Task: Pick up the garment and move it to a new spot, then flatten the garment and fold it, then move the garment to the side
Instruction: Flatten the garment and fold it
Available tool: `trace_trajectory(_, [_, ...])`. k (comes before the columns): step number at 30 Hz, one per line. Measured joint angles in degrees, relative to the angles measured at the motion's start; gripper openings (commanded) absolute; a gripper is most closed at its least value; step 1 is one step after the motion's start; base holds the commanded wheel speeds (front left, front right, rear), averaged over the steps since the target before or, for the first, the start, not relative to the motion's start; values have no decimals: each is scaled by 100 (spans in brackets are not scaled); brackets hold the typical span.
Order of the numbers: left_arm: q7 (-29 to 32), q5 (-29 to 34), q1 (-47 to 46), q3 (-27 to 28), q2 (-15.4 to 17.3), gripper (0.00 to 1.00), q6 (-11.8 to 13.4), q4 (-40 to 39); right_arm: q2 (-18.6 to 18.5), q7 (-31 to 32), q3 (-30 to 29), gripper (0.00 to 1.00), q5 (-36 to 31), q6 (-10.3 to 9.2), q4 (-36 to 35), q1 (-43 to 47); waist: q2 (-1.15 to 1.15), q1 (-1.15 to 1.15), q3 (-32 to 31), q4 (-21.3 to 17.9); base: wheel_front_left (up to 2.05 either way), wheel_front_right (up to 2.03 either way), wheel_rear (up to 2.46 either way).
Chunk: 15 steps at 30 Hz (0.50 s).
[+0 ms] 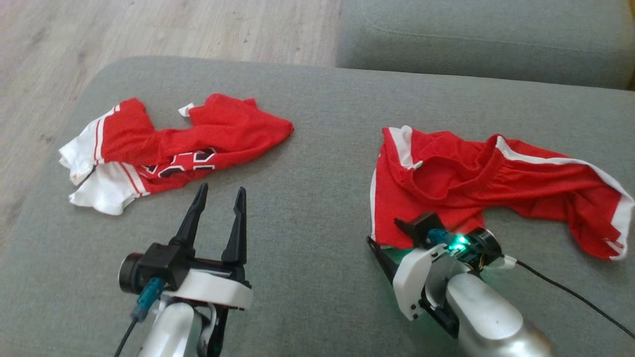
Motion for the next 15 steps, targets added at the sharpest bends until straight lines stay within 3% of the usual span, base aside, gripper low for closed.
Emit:
trace_trajectory(6, [0, -40, -71, -38, -1, 100, 45, 8, -1, 157, 371, 100, 274, 0, 399, -216, 0, 0, 104, 75, 0, 0, 0])
trace_trajectory(7, [0, -40, -71, -41, -1, 100, 48, 11, 0, 157, 403, 80, 270, 0, 464, -277, 0, 0, 97, 70, 0, 0, 0])
trace_trajectory(8, [1, -40, -71, -40, -1, 100, 51, 16, 2, 154, 434, 13, 274, 0, 523, -326, 0, 0, 84, 58, 0, 0, 0])
trace_trajectory(9, [1, -40, -70, -37, -2, 100, 56, 21, 2, 153, 457, 0, 275, 0, 565, -348, 0, 0, 69, 39, 0, 0, 0])
trace_trajectory(15, [0, -40, -46, 104, -3, 100, 93, 23, 15, -55, 291, 0, 229, 0, 876, -345, 0, 0, -62, -210, 0, 0, 0])
